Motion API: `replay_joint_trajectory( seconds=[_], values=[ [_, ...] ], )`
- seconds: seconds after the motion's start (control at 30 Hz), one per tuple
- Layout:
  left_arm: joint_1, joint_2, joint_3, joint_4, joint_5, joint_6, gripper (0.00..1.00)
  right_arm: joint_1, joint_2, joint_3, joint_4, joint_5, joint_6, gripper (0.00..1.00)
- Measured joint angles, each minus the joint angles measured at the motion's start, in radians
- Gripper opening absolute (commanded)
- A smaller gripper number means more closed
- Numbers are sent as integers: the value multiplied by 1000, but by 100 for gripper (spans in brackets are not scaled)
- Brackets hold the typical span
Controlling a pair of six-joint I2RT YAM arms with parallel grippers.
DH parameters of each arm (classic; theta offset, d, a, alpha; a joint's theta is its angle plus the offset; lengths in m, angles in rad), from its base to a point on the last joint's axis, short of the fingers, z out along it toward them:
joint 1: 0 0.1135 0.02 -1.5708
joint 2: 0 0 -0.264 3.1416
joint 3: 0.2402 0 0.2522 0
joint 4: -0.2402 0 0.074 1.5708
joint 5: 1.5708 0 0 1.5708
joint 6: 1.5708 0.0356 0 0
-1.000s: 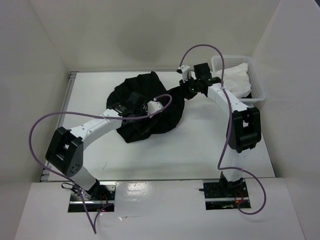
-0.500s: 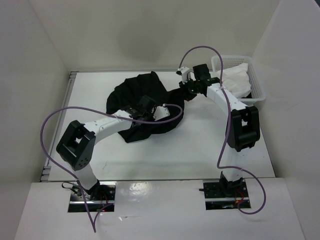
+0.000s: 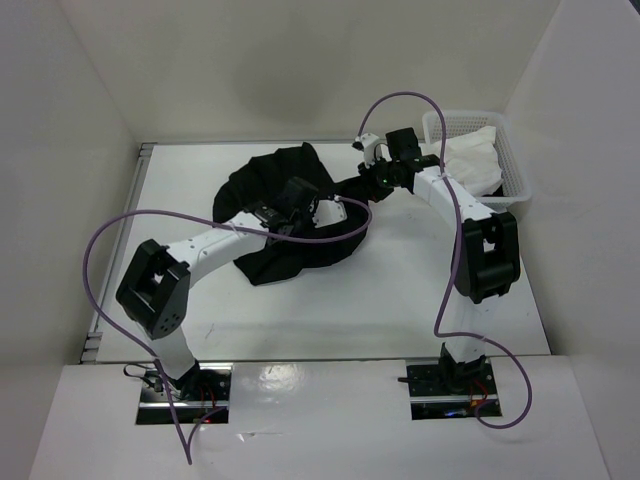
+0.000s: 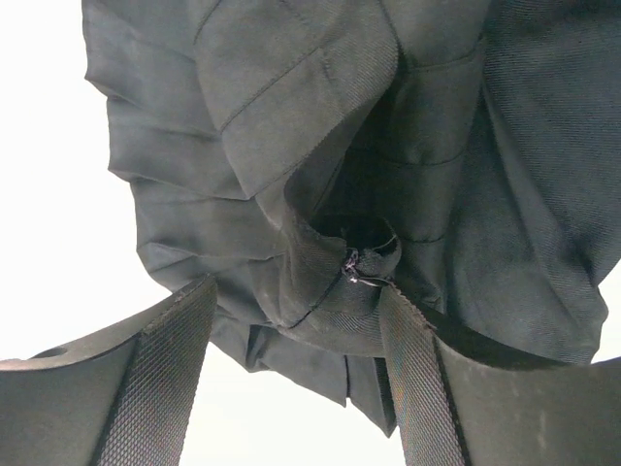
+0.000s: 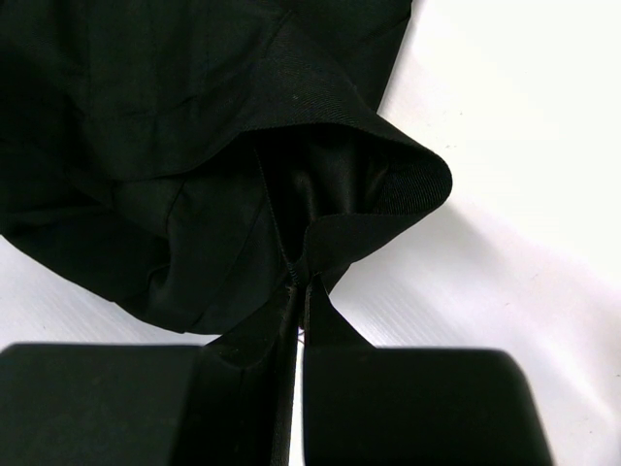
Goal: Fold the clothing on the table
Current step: Flatten the skirt out
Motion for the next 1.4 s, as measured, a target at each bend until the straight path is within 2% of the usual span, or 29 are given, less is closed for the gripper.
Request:
replay_joint_trajectory(
  seconds=[0.23,0.43,0.53,0.6,0.63,0.7,0.87,0.97,1.13,1.27,1.4],
  values=[
    [-18,3,-14,-13,11,19,73,0,0,0,0,0,0,0],
    [-30,4,-30,-25,25,19,62,0,0,0,0,0,0,0],
    [-36,8,-37,-26,31,18,46,0,0,0,0,1,0,0],
    [-39,15,-44,-24,35,22,15,0,0,0,0,0,0,0],
    [-40,19,-48,-22,36,14,6,0,0,0,0,1,0,0],
    [-41,24,-64,-10,37,0,0,0,0,0,0,2,0,0],
    [-23,31,-92,11,39,-60,0,0,-9,-2,-3,11,-1,0],
    [32,31,-81,13,31,-101,0,0,-33,-2,-14,18,-1,0],
    [166,2,58,-49,27,-196,0,-9,-112,13,-67,18,-2,0],
    [254,-127,125,-64,27,-251,0,-48,-216,18,-82,12,-2,0],
    [281,-292,138,-92,75,-296,0,-119,-340,13,-83,-50,2,0]
  ],
)
